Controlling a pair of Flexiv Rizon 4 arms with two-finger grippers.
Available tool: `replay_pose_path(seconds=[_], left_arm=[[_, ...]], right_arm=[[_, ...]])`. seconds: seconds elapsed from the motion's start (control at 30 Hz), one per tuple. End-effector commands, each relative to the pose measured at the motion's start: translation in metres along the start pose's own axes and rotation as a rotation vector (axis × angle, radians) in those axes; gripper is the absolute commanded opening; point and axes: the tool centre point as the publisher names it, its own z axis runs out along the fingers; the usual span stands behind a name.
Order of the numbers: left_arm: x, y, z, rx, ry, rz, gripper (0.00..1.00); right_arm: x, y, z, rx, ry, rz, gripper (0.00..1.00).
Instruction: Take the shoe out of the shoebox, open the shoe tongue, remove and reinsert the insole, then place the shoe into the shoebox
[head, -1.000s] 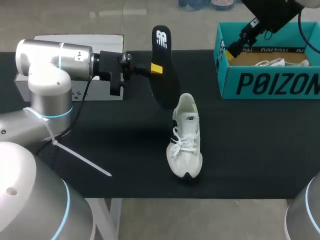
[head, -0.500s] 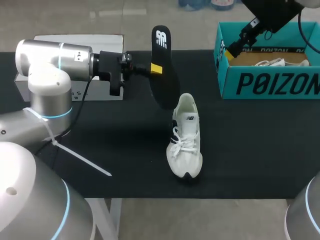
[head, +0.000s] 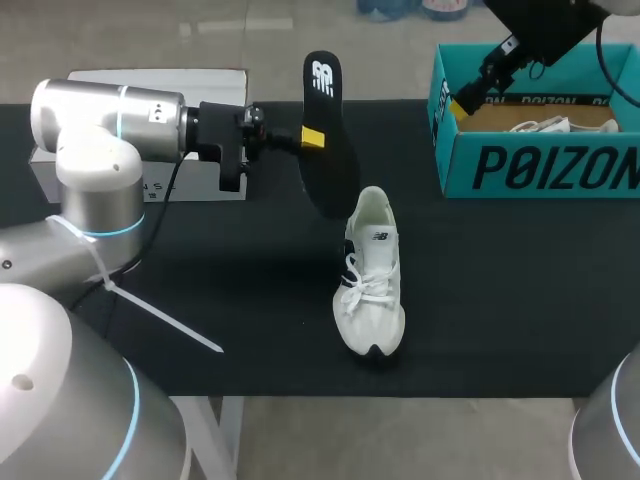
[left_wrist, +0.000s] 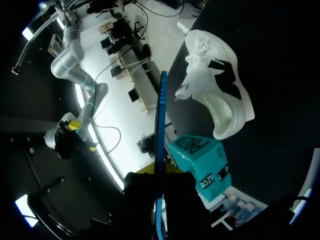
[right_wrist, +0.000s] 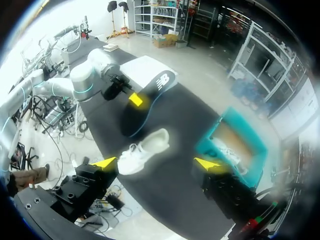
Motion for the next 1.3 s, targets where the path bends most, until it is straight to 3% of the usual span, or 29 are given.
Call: replay_pose_path(seconds=[0.03, 0.23, 0.4, 1.3], left_arm=[[0.0, 0.0, 0.0, 0.001, 0.002, 0.002, 0.0], [0.0, 0.0, 0.0, 0.001, 0.002, 0.002, 0.0], [0.0, 0.0, 0.0, 0.001, 0.002, 0.002, 0.0], [0.0, 0.0, 0.0, 0.001, 0.002, 0.002, 0.0]], right_arm=[[-0.022, -0.016, 0.008, -0.06, 0.142, 0.029, 1.0], [-0.033, -0.027, 0.018, -0.201, 0.354, 0.089, 1.0], [-0.029, -0.026, 0.029, -0.263, 0.449, 0.102, 1.0], [-0.008, 0.024, 0.129, -0.33, 0.77, 0.108, 1.0]])
